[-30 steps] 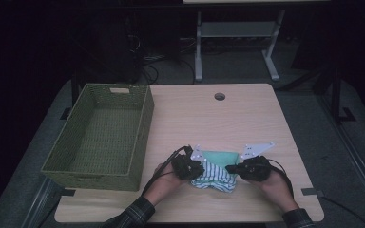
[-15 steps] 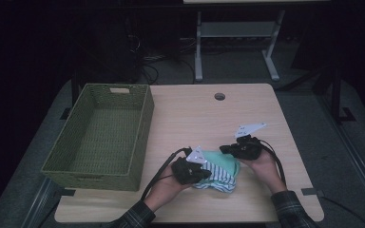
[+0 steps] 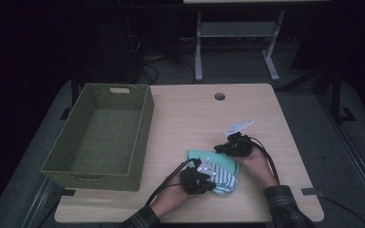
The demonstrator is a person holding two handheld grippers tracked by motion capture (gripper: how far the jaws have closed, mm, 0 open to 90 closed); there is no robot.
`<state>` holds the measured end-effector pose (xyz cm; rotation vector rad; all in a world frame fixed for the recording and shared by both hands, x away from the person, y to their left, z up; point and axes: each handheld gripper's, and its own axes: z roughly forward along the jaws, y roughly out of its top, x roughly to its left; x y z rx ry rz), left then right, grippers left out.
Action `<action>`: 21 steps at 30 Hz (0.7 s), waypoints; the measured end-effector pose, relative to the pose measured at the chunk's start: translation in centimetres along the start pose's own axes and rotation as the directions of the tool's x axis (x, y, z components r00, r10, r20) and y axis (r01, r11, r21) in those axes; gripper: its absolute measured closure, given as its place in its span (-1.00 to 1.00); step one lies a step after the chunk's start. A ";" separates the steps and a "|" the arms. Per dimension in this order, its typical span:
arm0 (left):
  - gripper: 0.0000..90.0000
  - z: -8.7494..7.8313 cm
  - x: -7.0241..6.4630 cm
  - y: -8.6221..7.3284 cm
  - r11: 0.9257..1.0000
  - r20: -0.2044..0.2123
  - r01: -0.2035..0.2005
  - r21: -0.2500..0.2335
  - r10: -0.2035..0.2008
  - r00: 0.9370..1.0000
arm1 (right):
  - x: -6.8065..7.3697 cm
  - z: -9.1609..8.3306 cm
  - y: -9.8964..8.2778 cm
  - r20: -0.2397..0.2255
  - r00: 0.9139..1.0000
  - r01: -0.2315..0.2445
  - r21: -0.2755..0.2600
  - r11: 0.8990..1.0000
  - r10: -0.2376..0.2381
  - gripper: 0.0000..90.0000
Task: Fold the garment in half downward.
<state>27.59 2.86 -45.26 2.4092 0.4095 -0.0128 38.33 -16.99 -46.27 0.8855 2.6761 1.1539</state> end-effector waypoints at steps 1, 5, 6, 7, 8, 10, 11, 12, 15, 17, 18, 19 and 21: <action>0.98 0.0 0.1 0.0 1.000 -0.005 -0.013 0.008 0.013 1.000 | 0.0 0.0 -0.1 -0.001 1.000 -0.004 0.007 1.000 0.004 1.00; 0.98 -0.1 0.1 0.0 0.999 -0.036 -0.026 0.018 0.027 0.999 | -0.1 -0.1 -0.3 -0.002 1.000 0.002 0.024 1.000 -0.002 1.00; 0.98 -0.2 0.3 0.0 0.999 -0.041 -0.037 0.028 0.039 0.998 | -0.2 -0.2 -0.4 -0.004 1.000 0.005 0.026 1.000 -0.004 1.00; 0.98 -0.2 0.4 -0.1 0.999 -0.048 -0.035 0.028 0.036 0.998 | -0.2 -0.2 -0.5 -0.004 1.000 -0.004 0.029 1.000 0.004 1.00; 0.98 -0.3 0.5 -0.1 0.999 -0.061 -0.037 0.032 0.038 0.997 | -0.3 -0.3 -0.6 -0.002 1.000 0.005 0.028 1.000 -0.005 1.00; 0.97 -0.5 0.9 -0.2 0.998 -0.077 -0.040 0.038 0.043 0.996 | -0.4 -0.5 -0.8 -0.003 1.000 0.002 0.030 1.000 -0.002 1.00; 0.97 -0.6 1.0 -0.3 0.998 -0.089 -0.037 0.041 0.041 0.995 | -0.3 -0.6 -0.9 -0.002 1.000 -0.001 0.033 0.999 0.001 1.00; 0.97 -0.7 1.2 -0.4 0.998 -0.099 -0.040 0.049 0.045 0.994 | -0.3 -0.8 -1.0 -0.004 1.000 -0.008 0.035 0.999 0.008 1.00; 0.97 -1.0 1.8 -0.6 0.998 -0.126 -0.031 0.053 0.038 0.991 | -0.2 -1.1 -1.2 -0.003 1.000 0.000 0.038 0.999 0.000 1.00; 0.97 -1.3 2.3 -0.9 0.997 -0.141 -0.027 0.067 0.036 0.989 | -0.1 -1.4 -1.4 -0.004 1.000 -0.003 0.042 0.999 0.004 1.00; 0.97 -1.3 2.5 -1.0 0.998 -0.146 -0.016 0.063 0.025 0.989 | 0.0 -1.4 -1.6 -0.003 1.000 0.002 0.040 0.999 -0.002 1.00; 0.97 -1.3 2.6 -1.0 0.998 -0.149 -0.012 0.064 0.021 0.989 | 0.1 -1.5 -1.6 -0.005 1.000 -0.004 0.043 0.999 0.005 1.00; 0.97 -1.5 2.9 -1.2 0.998 -0.157 -0.006 0.067 0.016 0.987 | 0.3 -1.7 -1.8 -0.006 1.000 0.005 0.048 0.999 -0.004 1.00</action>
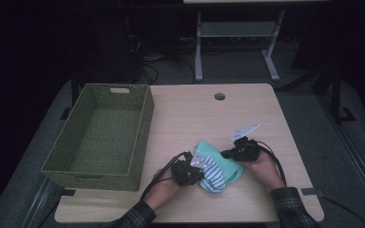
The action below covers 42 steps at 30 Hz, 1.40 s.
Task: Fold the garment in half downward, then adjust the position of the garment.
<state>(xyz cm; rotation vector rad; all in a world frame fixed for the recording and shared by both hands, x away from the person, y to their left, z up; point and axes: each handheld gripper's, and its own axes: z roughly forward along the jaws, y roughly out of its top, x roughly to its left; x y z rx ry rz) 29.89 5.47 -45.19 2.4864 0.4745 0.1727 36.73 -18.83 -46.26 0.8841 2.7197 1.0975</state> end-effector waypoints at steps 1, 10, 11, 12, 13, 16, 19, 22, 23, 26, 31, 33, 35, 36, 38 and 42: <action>0.96 0.0 0.1 -0.1 1.000 -0.009 0.002 0.001 -0.002 1.000 | 0.1 -0.1 -0.1 0.002 1.000 0.003 0.003 1.000 -0.003 1.00; 0.95 -0.3 1.4 -0.5 1.000 -0.041 0.029 0.003 -0.029 0.999 | 1.1 -0.9 -1.2 -0.009 1.000 0.019 0.015 1.000 -0.019 1.00; 0.95 -0.4 1.6 -0.5 1.000 -0.045 0.023 0.010 -0.022 0.999 | 1.4 -1.0 -1.3 -0.013 1.000 0.010 0.018 1.000 -0.010 1.00; 0.95 -0.4 1.8 -0.6 1.000 -0.052 0.030 0.005 -0.030 0.998 | 1.6 -1.1 -1.5 -0.014 1.000 0.013 0.018 1.000 -0.013 1.00; 0.95 -0.4 2.0 -0.6 1.000 -0.058 0.031 0.004 -0.031 0.998 | 1.8 -1.3 -1.7 -0.018 1.000 0.022 0.019 1.000 -0.022 1.00; 0.95 -0.5 2.6 -0.6 0.999 -0.070 0.048 -0.003 -0.048 0.996 | 2.5 -1.5 -2.1 -0.026 0.999 0.025 0.019 1.000 -0.024 1.00; 0.94 -0.7 3.0 -0.6 0.998 -0.072 0.059 -0.004 -0.059 0.996 | 3.2 -1.7 -2.5 -0.029 0.999 0.033 0.018 0.999 -0.033 1.00; 0.93 -1.0 3.1 -0.7 0.998 -0.067 0.061 -0.015 -0.062 0.996 | 3.7 -1.9 -2.8 -0.029 0.999 0.038 0.008 0.999 -0.038 1.00; 0.91 -1.2 3.1 -0.7 0.998 -0.067 0.065 -0.022 -0.066 0.996 | 3.8 -2.0 -2.9 -0.024 0.999 0.030 0.009 1.000 -0.029 0.97; 0.85 -1.9 3.2 -0.8 0.997 -0.054 0.075 -0.035 -0.077 0.996 | 3.8 -2.4 -3.2 -0.008 1.000 0.026 -0.010 1.000 -0.026 0.87; 0.68 -3.2 3.4 -0.9 0.995 -0.037 0.081 -0.050 -0.083 0.996 | 3.4 -3.3 -4.2 0.040 0.999 -0.010 -0.055 0.998 0.012 0.52; 0.60 -3.7 3.3 -0.8 0.995 -0.046 0.079 -0.057 -0.081 0.996 | 3.3 -3.5 -4.5 0.059 0.998 -0.021 -0.065 0.998 0.025 0.35; 0.45 -4.1 3.4 -0.7 0.995 -0.050 0.072 -0.065 -0.075 0.996 | 3.1 -3.8 -5.0 0.080 0.996 -0.040 -0.076 0.996 0.046 0.20; 0.40 -4.3 3.4 -0.6 0.995 -0.049 0.072 -0.069 -0.076 0.996 | 3.0 -4.0 -5.2 0.089 0.995 -0.041 -0.080 0.996 0.048 0.13; 0.28 -4.6 3.3 -0.4 0.996 -0.039 0.061 -0.068 -0.064 0.997 | 2.8 -4.2 -5.7 0.106 0.992 -0.058 -0.091 0.994 0.067 0.00; 0.11 -4.8 3.3 0.2 0.998 -0.013 0.034 -0.057 -0.035 0.999 | 2.4 -4.4 -6.6 0.139 0.986 -0.078 -0.102 0.992 0.092 -0.25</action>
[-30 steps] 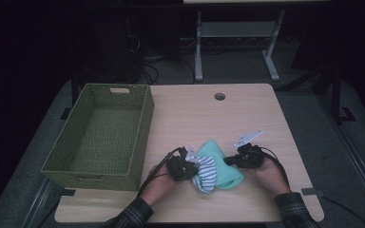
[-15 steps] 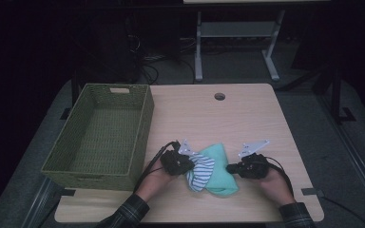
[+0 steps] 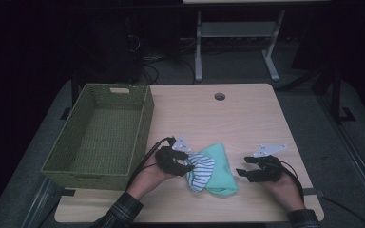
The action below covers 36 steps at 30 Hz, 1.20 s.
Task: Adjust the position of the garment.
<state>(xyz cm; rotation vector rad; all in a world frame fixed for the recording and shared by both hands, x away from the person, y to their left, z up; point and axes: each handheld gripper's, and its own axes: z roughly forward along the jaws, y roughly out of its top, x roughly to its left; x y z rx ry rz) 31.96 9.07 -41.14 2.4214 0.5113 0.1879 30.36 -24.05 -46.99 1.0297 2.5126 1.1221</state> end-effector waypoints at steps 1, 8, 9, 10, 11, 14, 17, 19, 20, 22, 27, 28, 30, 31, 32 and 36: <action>0.06 0.0 0.0 0.1 1.000 0.004 -0.004 -0.004 0.004 1.000 | -0.1 0.0 -0.2 0.014 1.000 -0.003 0.002 1.000 0.003 -0.33; -0.20 0.2 0.3 1.7 0.996 0.066 -0.084 0.016 0.083 0.994 | -0.3 -0.1 -1.1 0.061 0.998 -0.033 0.005 0.999 0.033 -0.57; -0.24 0.3 0.3 2.0 0.996 0.078 -0.091 0.022 0.089 0.993 | -0.4 0.0 -1.2 0.076 0.997 -0.029 0.003 1.000 0.029 -0.61; -0.30 0.5 0.3 2.2 0.995 0.096 -0.098 0.027 0.095 0.991 | -0.4 0.1 -1.2 0.094 0.995 -0.024 0.001 1.000 0.024 -0.64; -0.35 0.7 0.3 2.4 0.994 0.106 -0.105 0.031 0.102 0.989 | -0.4 0.1 -1.3 0.103 0.995 -0.019 0.001 1.000 0.019 -0.67; -0.44 1.5 0.2 2.8 0.990 0.131 -0.134 0.050 0.126 0.983 | -0.5 0.3 -1.3 0.104 0.994 -0.025 -0.009 1.000 0.026 -0.71; -0.50 2.2 0.1 3.0 0.982 0.148 -0.169 0.080 0.156 0.977 | -0.5 0.3 -1.3 0.106 0.994 -0.026 -0.009 1.000 0.027 -0.71; -0.55 3.0 -0.2 3.1 0.980 0.161 -0.178 0.095 0.161 0.974 | -0.5 0.3 -1.3 0.108 0.994 -0.026 -0.009 1.000 0.027 -0.71; -0.57 3.3 -0.4 3.1 0.978 0.169 -0.180 0.103 0.161 0.972 | -0.5 0.3 -1.3 0.109 0.994 -0.026 -0.010 1.000 0.027 -0.70; -0.61 4.0 -0.8 3.1 0.971 0.179 -0.206 0.125 0.182 0.967 | -0.5 0.3 -1.3 0.110 0.994 -0.024 -0.007 1.000 0.025 -0.70; -0.67 5.6 -1.3 2.9 0.963 0.190 -0.216 0.161 0.185 0.964 | -0.6 0.3 -1.3 0.110 0.994 -0.027 -0.008 1.000 0.028 -0.70; -0.67 5.9 -1.3 2.8 0.962 0.192 -0.218 0.167 0.186 0.964 | -0.6 0.3 -1.3 0.111 0.993 -0.027 -0.008 1.000 0.028 -0.70; -0.69 6.3 -1.3 2.6 0.963 0.196 -0.210 0.167 0.176 0.965 | -0.6 0.3 -1.3 0.111 0.993 -0.028 -0.009 1.000 0.028 -0.70; -0.71 6.4 -1.3 2.6 0.964 0.195 -0.208 0.164 0.175 0.965 | -0.6 0.3 -1.3 0.112 0.993 -0.029 -0.009 1.000 0.030 -0.70; -0.71 6.6 -1.2 2.6 0.964 0.195 -0.208 0.167 0.174 0.965 | -0.6 0.3 -1.3 0.112 0.993 -0.029 -0.009 1.000 0.030 -0.70; -0.72 7.0 -1.0 2.2 0.971 0.208 -0.179 0.157 0.144 0.967 | -0.5 0.3 -1.3 0.113 0.993 -0.033 -0.008 0.999 0.034 -0.70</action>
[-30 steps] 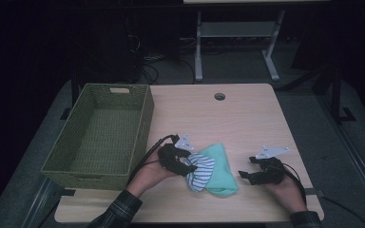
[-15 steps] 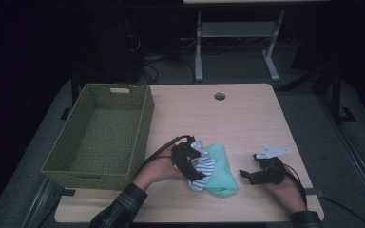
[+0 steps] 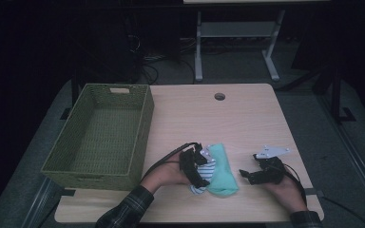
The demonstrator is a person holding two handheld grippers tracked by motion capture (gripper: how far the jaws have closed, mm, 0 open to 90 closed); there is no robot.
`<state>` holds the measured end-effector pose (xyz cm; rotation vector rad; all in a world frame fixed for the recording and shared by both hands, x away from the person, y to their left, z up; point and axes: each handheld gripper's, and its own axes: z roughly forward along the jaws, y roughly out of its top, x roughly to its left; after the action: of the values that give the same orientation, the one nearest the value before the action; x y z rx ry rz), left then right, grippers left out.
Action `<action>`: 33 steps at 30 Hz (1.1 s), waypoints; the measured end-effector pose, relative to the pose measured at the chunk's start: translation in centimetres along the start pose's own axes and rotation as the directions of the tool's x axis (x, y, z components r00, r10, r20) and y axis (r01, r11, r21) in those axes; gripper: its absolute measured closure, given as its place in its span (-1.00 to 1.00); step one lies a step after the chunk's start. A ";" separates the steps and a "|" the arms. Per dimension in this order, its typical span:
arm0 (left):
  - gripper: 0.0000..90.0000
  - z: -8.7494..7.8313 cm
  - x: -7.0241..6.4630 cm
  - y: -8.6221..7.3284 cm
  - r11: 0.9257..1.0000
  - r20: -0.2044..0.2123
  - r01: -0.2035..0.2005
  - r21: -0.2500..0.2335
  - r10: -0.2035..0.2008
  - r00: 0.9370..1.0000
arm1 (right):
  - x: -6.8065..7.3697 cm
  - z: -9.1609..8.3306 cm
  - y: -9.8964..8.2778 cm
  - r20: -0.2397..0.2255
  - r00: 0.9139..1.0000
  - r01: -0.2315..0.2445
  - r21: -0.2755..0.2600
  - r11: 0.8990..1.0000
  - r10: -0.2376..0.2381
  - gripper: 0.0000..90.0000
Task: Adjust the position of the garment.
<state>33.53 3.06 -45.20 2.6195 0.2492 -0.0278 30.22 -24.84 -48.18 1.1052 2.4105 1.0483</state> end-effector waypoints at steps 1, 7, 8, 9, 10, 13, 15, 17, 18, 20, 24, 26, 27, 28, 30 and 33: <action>-0.72 0.0 0.0 0.0 1.000 0.000 -0.001 0.000 0.001 1.000 | 0.0 0.0 0.0 0.000 1.000 0.000 0.000 1.000 0.000 -0.70; -0.68 0.0 -0.2 -0.1 1.000 -0.022 -0.008 0.006 0.008 1.000 | 0.0 0.0 0.0 0.004 1.000 0.003 -0.003 1.000 -0.003 -0.70; -0.66 0.0 -0.2 -0.1 1.000 -0.024 -0.001 -0.001 0.001 1.000 | 0.0 0.0 0.0 0.005 1.000 0.003 -0.003 1.000 -0.003 -0.70; -0.60 -0.1 -0.1 -0.2 1.000 -0.027 0.004 -0.006 -0.005 1.000 | 0.0 0.0 0.0 0.007 1.000 0.002 -0.005 1.000 -0.001 -0.70; -0.53 -0.2 -0.2 -0.2 1.000 -0.025 0.006 -0.008 -0.006 1.000 | 0.0 0.0 0.0 0.008 1.000 0.001 -0.005 1.000 -0.001 -0.70; -0.20 -0.5 -0.2 -0.2 1.000 -0.016 -0.003 -0.007 0.003 1.000 | 0.0 0.1 0.0 0.009 1.000 0.000 -0.005 1.000 0.000 -0.70; 0.04 -0.6 -0.2 -0.2 1.000 -0.001 0.001 -0.013 -0.001 1.000 | 0.0 0.1 0.0 0.009 1.000 -0.001 -0.005 1.000 0.001 -0.70; 0.26 -0.7 -0.1 -0.2 1.000 0.010 0.005 -0.017 -0.004 1.000 | 0.0 0.1 0.0 0.009 1.000 0.000 -0.005 1.000 0.000 -0.70; 0.34 -0.7 -0.1 -0.2 1.000 0.015 0.006 -0.019 -0.006 1.000 | 0.0 0.1 0.0 0.009 1.000 -0.001 -0.005 1.000 0.001 -0.70; 0.45 -0.7 -0.1 -0.2 1.000 0.024 0.012 -0.017 -0.012 1.000 | 0.0 0.1 0.0 0.009 1.000 -0.001 -0.005 1.000 0.002 -0.70; 0.56 -0.8 -0.1 -0.1 0.999 0.025 0.032 -0.009 -0.032 0.999 | 0.0 0.1 0.0 0.009 1.000 -0.002 -0.007 1.000 0.002 -0.70; 0.58 -0.9 -0.1 0.1 0.999 0.022 0.039 0.000 -0.039 0.999 | 0.0 0.1 0.0 0.009 1.000 -0.002 -0.006 1.000 0.002 -0.70; 0.59 -0.9 -0.1 0.1 0.999 0.022 0.043 0.000 -0.043 0.999 | 0.0 0.1 0.0 0.009 1.000 -0.002 -0.006 1.000 0.002 -0.70; 0.59 -1.0 -0.1 0.1 0.999 0.018 0.042 0.002 -0.043 0.999 | 0.0 0.1 0.0 0.009 1.000 -0.002 -0.006 1.000 0.002 -0.70; 0.60 -1.2 -0.1 0.2 0.999 0.013 0.044 -0.003 -0.044 0.999 | 0.0 0.1 0.0 0.009 1.000 -0.003 -0.006 1.000 0.003 -0.70; 0.60 -1.7 0.1 0.2 0.998 0.021 0.056 -0.015 -0.056 0.998 | 0.0 0.1 0.0 0.007 1.000 -0.006 -0.003 1.000 0.006 -0.70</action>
<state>33.59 3.71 -43.65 2.5947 0.3140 -0.0711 30.25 -24.79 -48.19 1.1145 2.4003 1.0478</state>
